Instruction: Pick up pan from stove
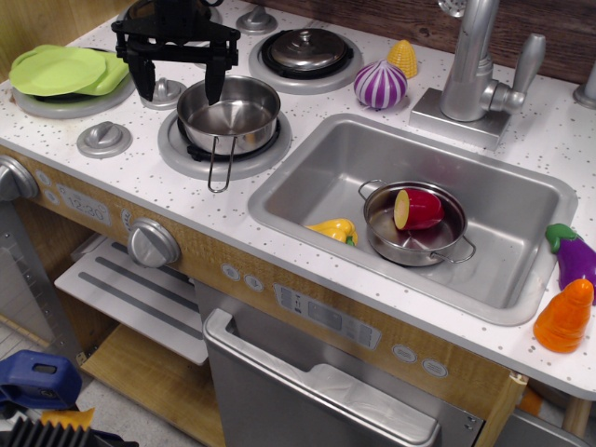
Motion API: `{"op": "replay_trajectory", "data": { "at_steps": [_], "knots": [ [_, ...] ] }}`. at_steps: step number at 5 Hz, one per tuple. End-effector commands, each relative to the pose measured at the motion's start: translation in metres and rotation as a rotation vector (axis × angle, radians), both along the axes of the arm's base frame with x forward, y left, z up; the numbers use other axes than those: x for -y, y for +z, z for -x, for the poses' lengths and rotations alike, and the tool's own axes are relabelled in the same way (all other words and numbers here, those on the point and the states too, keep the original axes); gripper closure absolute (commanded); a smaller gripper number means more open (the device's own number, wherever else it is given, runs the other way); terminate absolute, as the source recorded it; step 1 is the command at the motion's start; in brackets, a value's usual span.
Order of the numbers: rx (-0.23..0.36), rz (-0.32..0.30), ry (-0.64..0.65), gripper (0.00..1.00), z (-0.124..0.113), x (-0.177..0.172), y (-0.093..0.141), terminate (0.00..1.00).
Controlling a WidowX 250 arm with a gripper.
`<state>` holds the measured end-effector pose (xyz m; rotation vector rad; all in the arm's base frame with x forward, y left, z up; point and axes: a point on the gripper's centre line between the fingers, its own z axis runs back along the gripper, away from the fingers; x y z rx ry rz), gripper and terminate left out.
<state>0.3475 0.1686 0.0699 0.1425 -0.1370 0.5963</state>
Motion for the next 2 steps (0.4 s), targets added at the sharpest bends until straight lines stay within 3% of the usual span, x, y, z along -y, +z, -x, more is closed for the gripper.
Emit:
{"op": "replay_trajectory", "data": {
  "at_steps": [1, 2],
  "knots": [
    [0.0, 0.0, 0.0, 0.0, 0.0, 0.0, 0.0, 0.0],
    [0.004, 0.007, -0.001, 0.0, -0.0021, -0.0012, -0.0007, 0.0]
  ]
}}
